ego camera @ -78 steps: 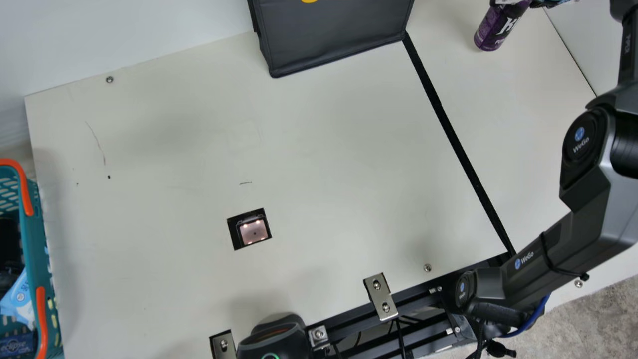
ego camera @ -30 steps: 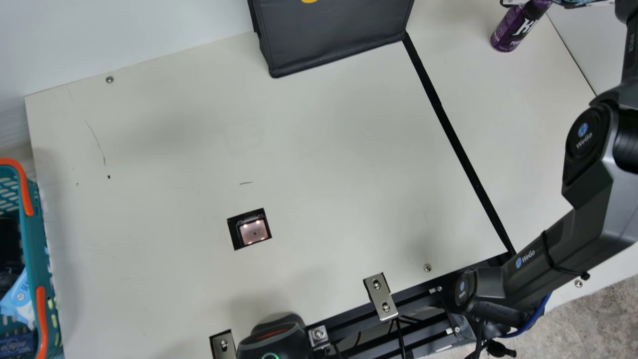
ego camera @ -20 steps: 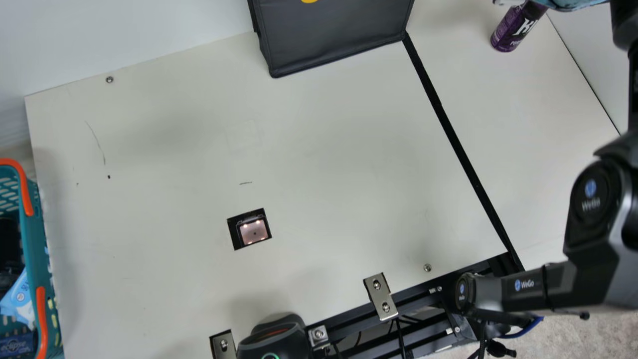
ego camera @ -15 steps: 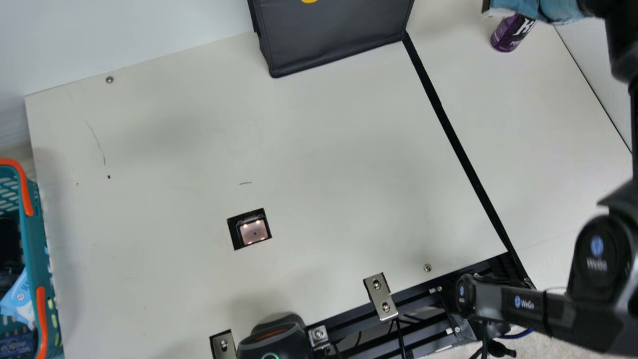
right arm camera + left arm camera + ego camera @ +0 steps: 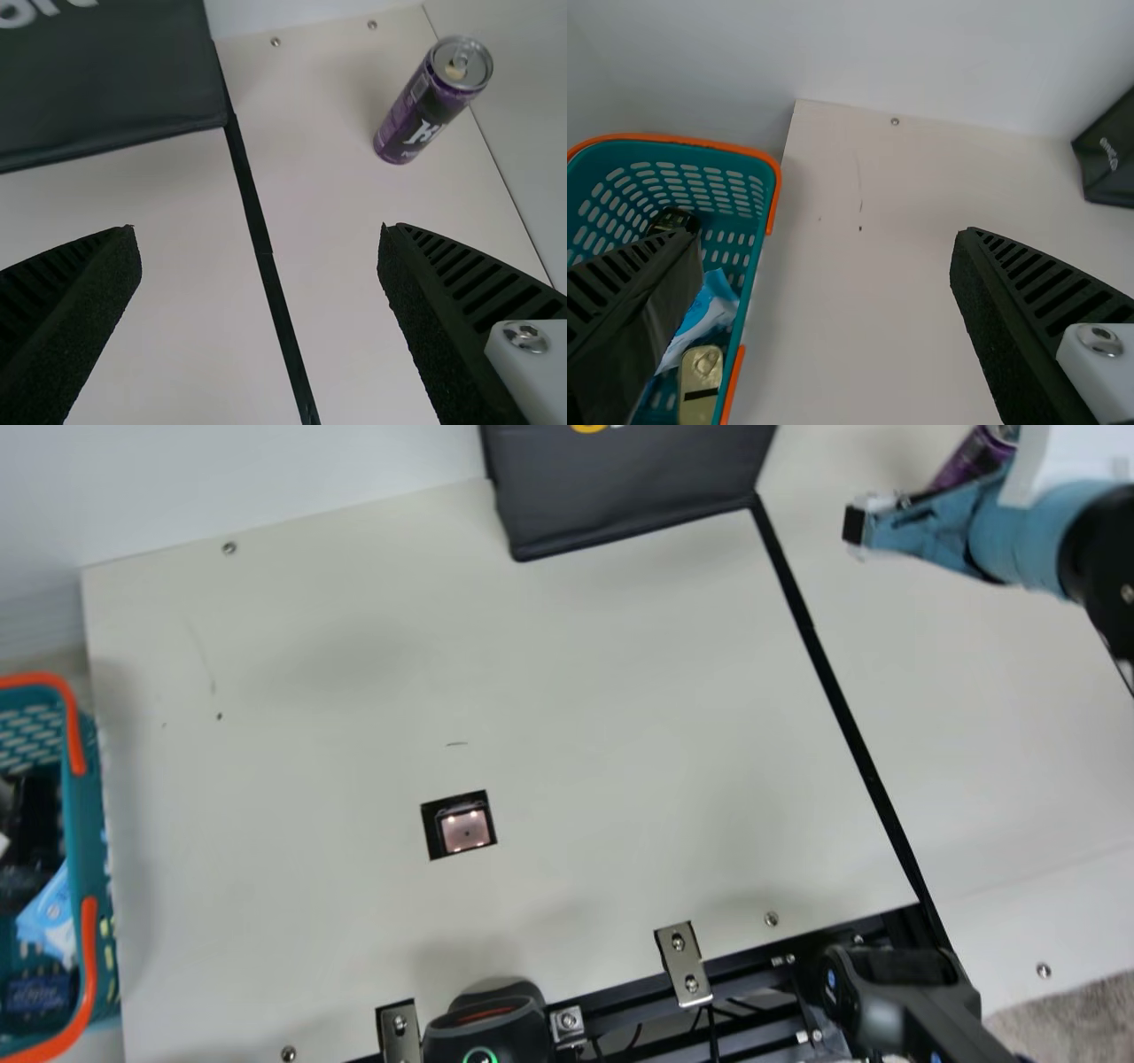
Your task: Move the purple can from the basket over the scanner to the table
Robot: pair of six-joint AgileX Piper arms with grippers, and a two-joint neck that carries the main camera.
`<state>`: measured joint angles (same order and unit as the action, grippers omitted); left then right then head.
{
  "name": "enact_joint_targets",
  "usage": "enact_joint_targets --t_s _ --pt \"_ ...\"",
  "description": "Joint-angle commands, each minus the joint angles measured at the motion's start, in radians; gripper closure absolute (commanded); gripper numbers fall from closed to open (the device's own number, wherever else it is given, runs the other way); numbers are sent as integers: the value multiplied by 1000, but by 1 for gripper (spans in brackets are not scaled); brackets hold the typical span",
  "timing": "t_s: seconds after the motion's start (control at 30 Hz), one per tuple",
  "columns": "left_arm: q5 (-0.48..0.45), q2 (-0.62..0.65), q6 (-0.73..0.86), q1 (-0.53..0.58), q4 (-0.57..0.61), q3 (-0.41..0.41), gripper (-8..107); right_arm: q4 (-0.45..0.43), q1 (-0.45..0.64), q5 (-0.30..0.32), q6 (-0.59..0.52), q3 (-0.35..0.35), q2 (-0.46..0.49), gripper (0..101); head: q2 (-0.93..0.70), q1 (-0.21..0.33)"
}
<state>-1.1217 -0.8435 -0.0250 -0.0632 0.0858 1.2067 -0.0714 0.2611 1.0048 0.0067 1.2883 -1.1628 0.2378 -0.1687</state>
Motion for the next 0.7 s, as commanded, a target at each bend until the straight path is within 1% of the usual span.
enact_joint_targets --t_s 0.0,0.1,0.13,0.17,0.67 --pt "-48 46 11 49 -28 -2 9 2 -26 22 -2 -5 45 6 -94 30" --pt "-91 88 25 91 -60 -3 9 10 -60 48 -3 -14 97 6 -164 30" --pt "-69 69 25 69 -48 -2 9 13 -72 57 -3 -17 115 6 -188 30" --pt "-84 83 25 82 -56 -2 9 15 -84 66 -3 -20 132 6 -210 30" --pt "-89 90 25 91 -59 -2 9 54 -257 196 -6 -66 395 6 -210 30"
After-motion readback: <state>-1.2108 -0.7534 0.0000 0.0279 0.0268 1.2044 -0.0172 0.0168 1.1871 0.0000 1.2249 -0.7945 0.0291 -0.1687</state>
